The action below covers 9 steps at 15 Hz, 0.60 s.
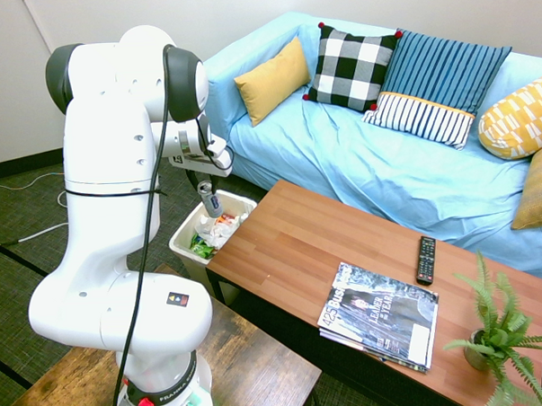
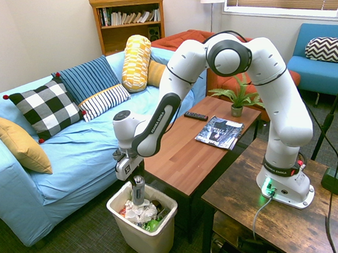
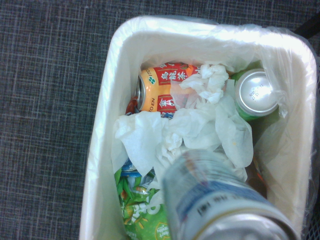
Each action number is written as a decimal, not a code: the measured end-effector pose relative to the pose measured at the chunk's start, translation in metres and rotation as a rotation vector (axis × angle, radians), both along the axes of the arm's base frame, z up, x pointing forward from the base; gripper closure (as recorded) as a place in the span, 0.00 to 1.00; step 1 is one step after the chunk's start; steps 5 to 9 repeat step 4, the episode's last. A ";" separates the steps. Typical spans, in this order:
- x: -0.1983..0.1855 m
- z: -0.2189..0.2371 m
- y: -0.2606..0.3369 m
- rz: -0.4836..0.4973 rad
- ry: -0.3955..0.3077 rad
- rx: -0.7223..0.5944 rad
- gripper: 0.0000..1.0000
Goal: Throw the can in the trash bin
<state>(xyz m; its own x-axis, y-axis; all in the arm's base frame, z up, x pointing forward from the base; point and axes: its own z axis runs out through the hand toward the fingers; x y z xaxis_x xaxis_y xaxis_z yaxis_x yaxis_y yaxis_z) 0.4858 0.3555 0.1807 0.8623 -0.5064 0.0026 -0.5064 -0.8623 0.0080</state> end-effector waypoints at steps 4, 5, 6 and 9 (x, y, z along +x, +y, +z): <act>0.006 0.016 -0.006 -0.018 -0.016 -0.013 0.00; 0.006 0.016 -0.006 -0.018 -0.016 -0.013 0.00; 0.006 0.016 -0.006 -0.018 -0.016 -0.013 0.00; 0.006 0.016 -0.006 -0.018 -0.016 -0.013 0.00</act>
